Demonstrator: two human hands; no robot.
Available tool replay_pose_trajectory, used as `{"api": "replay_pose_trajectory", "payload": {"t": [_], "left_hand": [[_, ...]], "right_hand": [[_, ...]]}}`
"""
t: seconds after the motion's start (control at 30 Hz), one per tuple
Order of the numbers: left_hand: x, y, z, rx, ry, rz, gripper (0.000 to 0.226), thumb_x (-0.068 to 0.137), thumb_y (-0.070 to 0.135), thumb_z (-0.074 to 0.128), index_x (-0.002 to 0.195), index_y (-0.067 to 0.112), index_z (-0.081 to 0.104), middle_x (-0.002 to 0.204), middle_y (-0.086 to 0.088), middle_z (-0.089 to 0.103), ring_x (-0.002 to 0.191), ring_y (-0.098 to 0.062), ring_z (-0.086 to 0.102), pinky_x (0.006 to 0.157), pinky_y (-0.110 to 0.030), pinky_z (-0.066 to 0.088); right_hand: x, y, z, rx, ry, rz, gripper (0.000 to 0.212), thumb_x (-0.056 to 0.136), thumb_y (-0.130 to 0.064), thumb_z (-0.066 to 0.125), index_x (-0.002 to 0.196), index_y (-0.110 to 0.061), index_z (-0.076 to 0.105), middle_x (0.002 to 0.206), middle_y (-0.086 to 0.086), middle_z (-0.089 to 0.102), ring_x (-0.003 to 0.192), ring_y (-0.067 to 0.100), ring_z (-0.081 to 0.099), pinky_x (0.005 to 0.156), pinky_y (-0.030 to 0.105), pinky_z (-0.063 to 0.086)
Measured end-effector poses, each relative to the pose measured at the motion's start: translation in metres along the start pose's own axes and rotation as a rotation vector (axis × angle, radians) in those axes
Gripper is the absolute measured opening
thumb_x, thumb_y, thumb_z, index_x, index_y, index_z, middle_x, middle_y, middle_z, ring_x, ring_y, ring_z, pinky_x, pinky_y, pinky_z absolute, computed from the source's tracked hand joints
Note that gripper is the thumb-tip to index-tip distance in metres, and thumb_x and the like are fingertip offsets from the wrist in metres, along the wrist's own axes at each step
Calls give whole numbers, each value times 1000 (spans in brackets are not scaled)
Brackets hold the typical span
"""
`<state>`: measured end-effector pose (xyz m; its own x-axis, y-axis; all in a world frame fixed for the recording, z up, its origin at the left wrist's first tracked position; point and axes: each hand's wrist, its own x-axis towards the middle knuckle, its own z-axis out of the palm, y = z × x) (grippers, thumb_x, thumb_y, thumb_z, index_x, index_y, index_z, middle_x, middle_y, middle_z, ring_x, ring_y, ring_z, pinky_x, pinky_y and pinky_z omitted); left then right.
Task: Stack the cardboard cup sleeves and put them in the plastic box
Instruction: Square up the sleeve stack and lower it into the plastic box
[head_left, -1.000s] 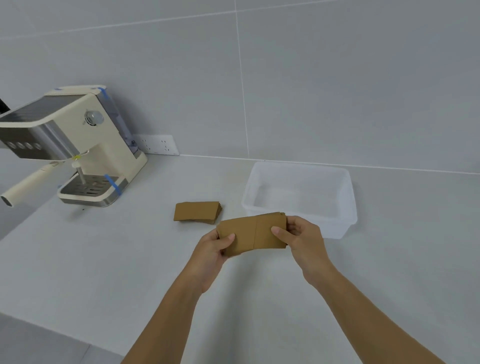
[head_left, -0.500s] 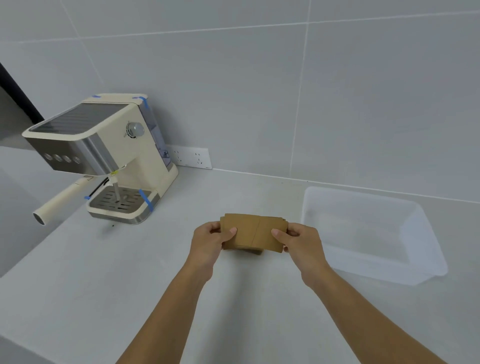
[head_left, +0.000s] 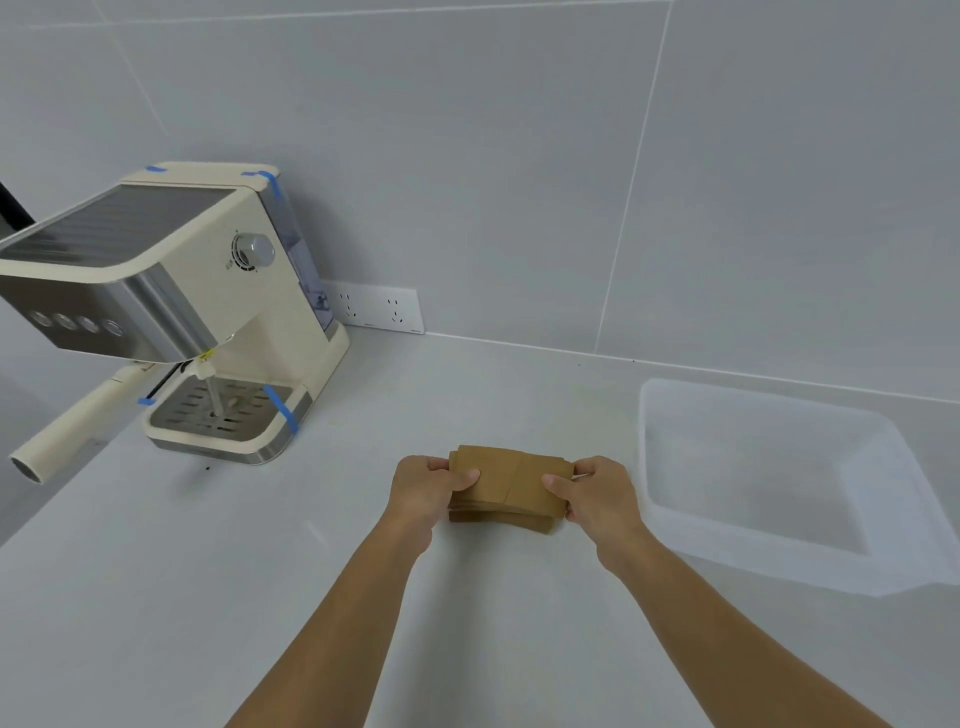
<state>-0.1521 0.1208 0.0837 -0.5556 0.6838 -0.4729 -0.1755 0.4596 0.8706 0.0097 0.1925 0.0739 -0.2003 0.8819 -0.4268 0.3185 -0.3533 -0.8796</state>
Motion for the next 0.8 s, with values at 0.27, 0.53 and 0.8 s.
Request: {"api": "replay_pose_trajectory", "payload": {"t": [0.27,0.53,0.8], "left_hand": [[19,-11,-8,23,28,-99,17,74,3,74,86,2,63,88,-8,65,82,-22,61,78,-33,48],[32,-6,-11,104,-49,-223,51,71,8,78,113,-2,52,111,-13,58,93,-24,57,60,-28,51],[45,8,-15,221,-217,-282,50,69,-7,73,114,-6,51,115,-19,60,102,-30,60,78,-38,54]], "right_hand": [[9,7,13,-50,-9,42,15,76,-12,72,83,-3,61,94,18,67,90,32,64,86,48,53],[19,11,12,-121,-55,141,38,77,-19,72,102,5,57,104,18,63,88,28,58,78,39,50],[27,1,0,-179,-210,248,55,72,-23,76,114,1,50,111,14,64,92,25,62,67,30,41]]}}
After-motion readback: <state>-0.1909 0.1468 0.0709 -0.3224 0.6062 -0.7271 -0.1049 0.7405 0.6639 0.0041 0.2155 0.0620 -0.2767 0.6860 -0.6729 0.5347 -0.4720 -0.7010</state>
